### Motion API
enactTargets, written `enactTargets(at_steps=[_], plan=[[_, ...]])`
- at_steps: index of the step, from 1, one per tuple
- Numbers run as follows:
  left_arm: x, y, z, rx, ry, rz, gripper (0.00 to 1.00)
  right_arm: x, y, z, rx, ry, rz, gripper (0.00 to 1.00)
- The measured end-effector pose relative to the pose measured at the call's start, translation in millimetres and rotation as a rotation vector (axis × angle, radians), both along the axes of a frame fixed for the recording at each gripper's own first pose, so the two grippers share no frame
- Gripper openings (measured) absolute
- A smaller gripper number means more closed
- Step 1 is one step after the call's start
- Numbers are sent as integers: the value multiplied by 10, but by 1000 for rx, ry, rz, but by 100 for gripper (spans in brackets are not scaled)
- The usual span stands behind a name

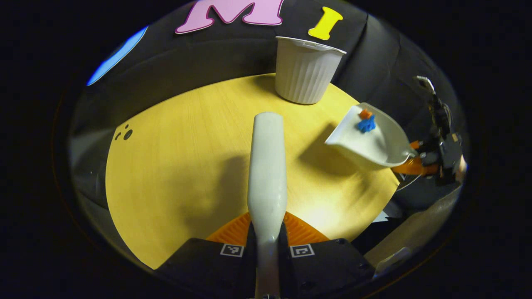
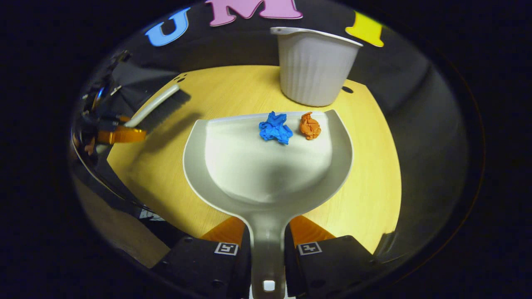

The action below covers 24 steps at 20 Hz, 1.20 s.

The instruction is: Pick up the small broom and dustpan from the desktop, sweep the trash into the dustpan with the broom, and then empty the trash into the garbage bin.

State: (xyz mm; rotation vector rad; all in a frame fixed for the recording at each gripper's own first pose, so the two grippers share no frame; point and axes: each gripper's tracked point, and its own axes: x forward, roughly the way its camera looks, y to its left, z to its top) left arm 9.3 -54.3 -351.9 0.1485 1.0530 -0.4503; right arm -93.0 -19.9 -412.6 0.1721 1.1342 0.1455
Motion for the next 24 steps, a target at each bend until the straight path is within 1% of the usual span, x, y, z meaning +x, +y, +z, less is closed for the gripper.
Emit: enactTargets(at_steps=[1,2,3,4,5,10,11,12,13,16,17,18,21,23,24], plan=[[-12,50,-39,-4,4,-1,26,-4,-9,71,-17,9,-27,41],[-29,99,-81,-14,10,3,24,40,-68,149,-34,15,-52,37],[-49,123,-107,-27,16,6,26,87,-113,254,-47,25,-76,37],[-73,134,-134,-36,21,7,26,163,-163,346,-60,34,-105,34],[-78,165,-161,-40,22,4,26,247,-162,494,-68,39,-134,37],[-107,284,-278,-54,25,-20,26,593,-476,1038,-59,6,-301,37],[-125,322,-289,-58,23,-22,26,656,-606,1142,-65,2,-326,37],[-158,369,-308,-62,22,-25,26,741,-733,1234,-85,-6,-344,34],[-170,395,-317,-67,21,-28,26,815,-825,1296,-111,-9,-354,37],[-192,490,-357,-80,20,-34,26,1088,-1123,1506,-214,-34,-364,37],[-213,510,-361,-85,22,-33,26,1202,-1214,1543,-244,-41,-361,33],[-236,557,-379,-89,24,-32,26,1323,-1295,1565,-273,-44,-357,37],[-265,646,-425,-91,29,-28,24,1701,-1428,1611,-336,-43,-346,37],[-257,710,-419,-89,16,-16,24,1885,-1474,1616,-375,-41,-328,37],[-256,742,-399,-96,7,-10,27,1970,-1492,1608,-395,-35,-315,37]])
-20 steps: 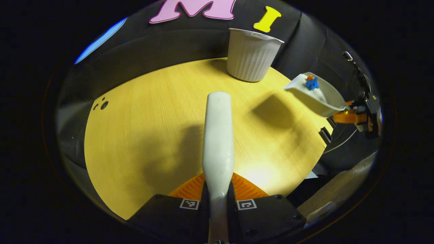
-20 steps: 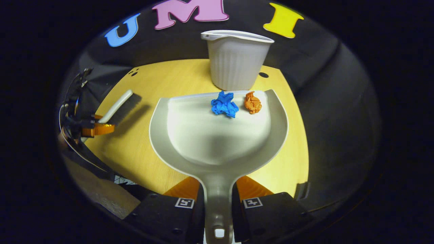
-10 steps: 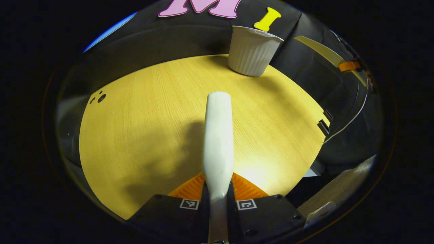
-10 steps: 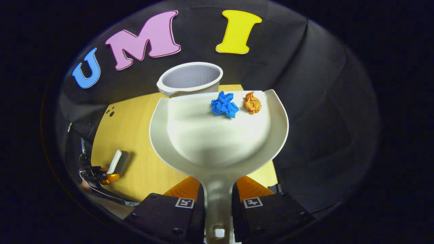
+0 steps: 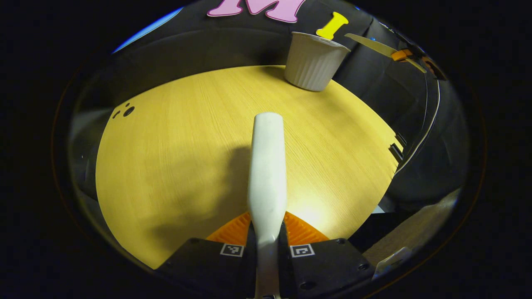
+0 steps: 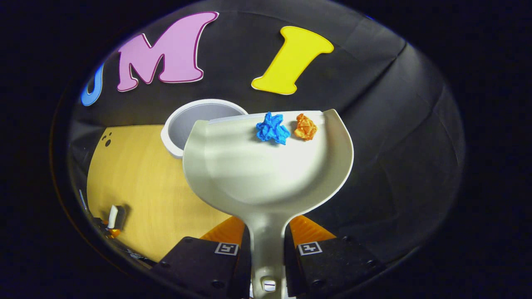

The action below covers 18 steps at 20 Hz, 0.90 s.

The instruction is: Pick up the small broom and dustpan from the desktop, sweep the trash into the dustpan with the broom, and then empty the trash into the garbage bin.

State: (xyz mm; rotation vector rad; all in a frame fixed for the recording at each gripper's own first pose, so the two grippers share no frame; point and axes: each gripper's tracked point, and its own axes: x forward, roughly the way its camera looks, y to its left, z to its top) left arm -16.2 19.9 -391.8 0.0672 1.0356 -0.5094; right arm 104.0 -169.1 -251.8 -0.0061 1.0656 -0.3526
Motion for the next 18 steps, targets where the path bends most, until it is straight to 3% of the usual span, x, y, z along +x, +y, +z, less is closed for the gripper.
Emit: enactTargets(at_steps=[9,10,18], plan=[[-101,27,-7,-7,17,44,26,641,-99,-156,-182,158,157,36],[-96,23,-14,-9,21,50,26,691,-94,-157,-196,174,181,32],[-23,59,-18,-26,43,122,26,975,-37,-190,-286,359,390,36]])
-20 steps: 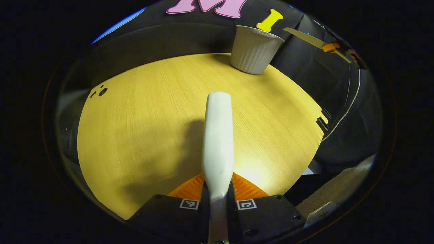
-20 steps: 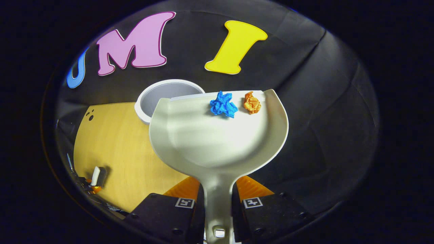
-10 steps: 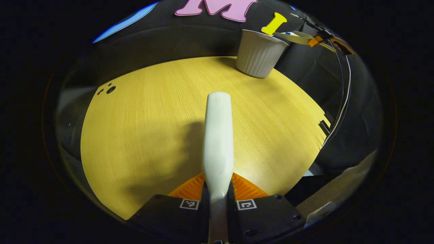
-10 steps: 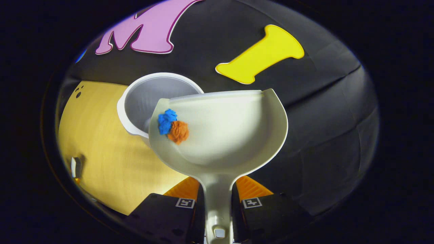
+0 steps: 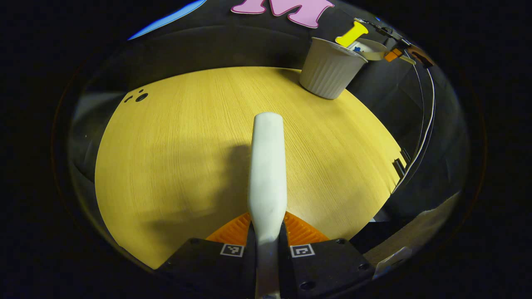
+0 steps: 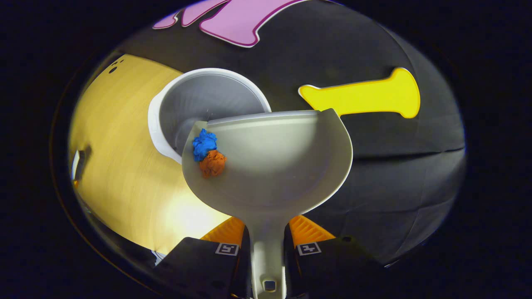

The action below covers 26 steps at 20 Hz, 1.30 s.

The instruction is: Pick up the small broom and dustpan from the desktop, sweep the trash into the dustpan with the broom, and then empty the trash into the garbage bin.

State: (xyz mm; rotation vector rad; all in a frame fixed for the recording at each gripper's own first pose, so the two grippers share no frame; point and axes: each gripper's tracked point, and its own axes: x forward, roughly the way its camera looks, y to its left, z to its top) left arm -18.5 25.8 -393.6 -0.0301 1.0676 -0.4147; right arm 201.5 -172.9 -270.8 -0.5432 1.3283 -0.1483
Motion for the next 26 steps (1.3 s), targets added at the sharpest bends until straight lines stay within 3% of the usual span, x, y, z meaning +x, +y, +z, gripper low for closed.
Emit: enactTargets(at_steps=[6,18,19,20,22,23,26], plan=[[18,46,-26,15,11,42,26,176,71,-43,-11,64,56,36],[-12,-23,-16,19,0,61,26,195,69,-57,21,64,57,36],[-11,-36,-9,21,-2,61,24,193,61,-52,24,55,55,39],[-20,-38,-11,21,-1,64,26,194,43,-42,21,45,55,32],[-26,-51,3,18,0,75,26,185,19,-23,26,12,51,36],[-24,-51,12,20,-2,80,24,176,27,-17,47,-16,38,39],[-36,-49,5,33,1,86,26,104,142,47,156,-116,-13,33]])
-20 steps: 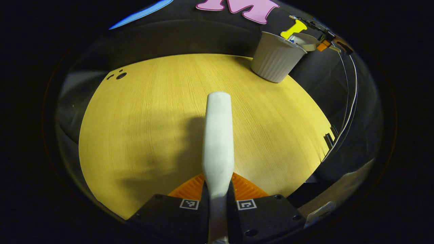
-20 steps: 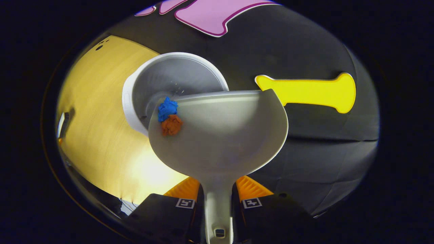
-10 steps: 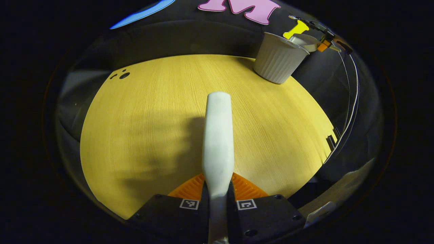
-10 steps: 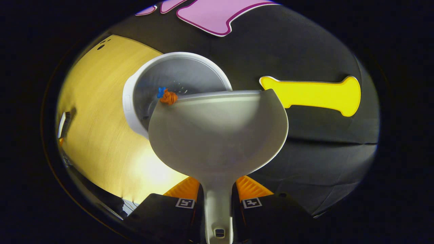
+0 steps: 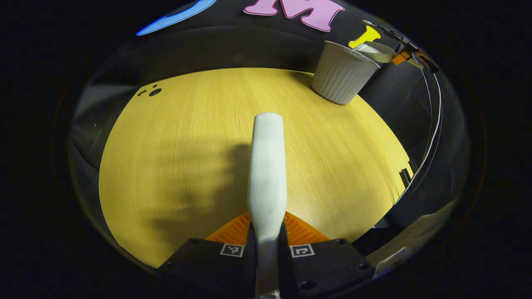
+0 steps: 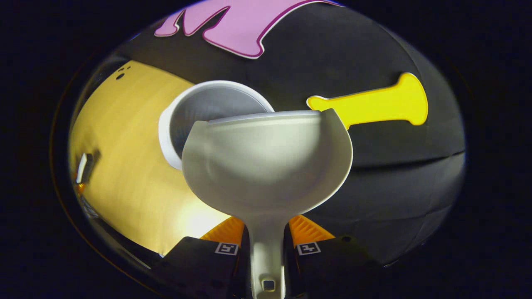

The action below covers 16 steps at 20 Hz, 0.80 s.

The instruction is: Pick up the small broom and dustpan from the desktop, sweep the trash into the dustpan with the broom, and then empty the trash into the garbage bin.

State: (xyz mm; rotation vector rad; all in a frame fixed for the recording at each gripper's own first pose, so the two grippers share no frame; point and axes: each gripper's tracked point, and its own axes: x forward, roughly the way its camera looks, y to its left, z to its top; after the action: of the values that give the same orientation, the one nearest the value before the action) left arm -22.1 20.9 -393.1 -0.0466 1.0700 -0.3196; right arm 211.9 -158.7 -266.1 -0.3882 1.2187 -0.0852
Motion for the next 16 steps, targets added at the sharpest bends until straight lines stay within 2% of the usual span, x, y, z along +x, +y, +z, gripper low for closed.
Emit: enactTargets(at_steps=[2,7,8,9,10,11,15,16], plan=[[14,7,-2,12,0,-4,26,-75,31,58,57,-61,-25,36],[67,3,66,40,-16,-10,26,-425,218,195,188,-179,-60,36],[108,8,80,48,-21,-11,24,-506,292,214,216,-197,-56,33],[141,16,103,55,-25,-10,26,-608,390,222,246,-203,-44,36],[176,16,106,60,-27,-11,26,-724,500,230,274,-203,-28,33],[202,27,112,67,-29,-10,26,-823,617,210,299,-206,-17,36],[232,69,105,97,-18,-6,26,-1280,1187,49,422,-180,17,36],[231,79,98,103,-12,-4,26,-1381,1371,-19,459,-171,21,34]])
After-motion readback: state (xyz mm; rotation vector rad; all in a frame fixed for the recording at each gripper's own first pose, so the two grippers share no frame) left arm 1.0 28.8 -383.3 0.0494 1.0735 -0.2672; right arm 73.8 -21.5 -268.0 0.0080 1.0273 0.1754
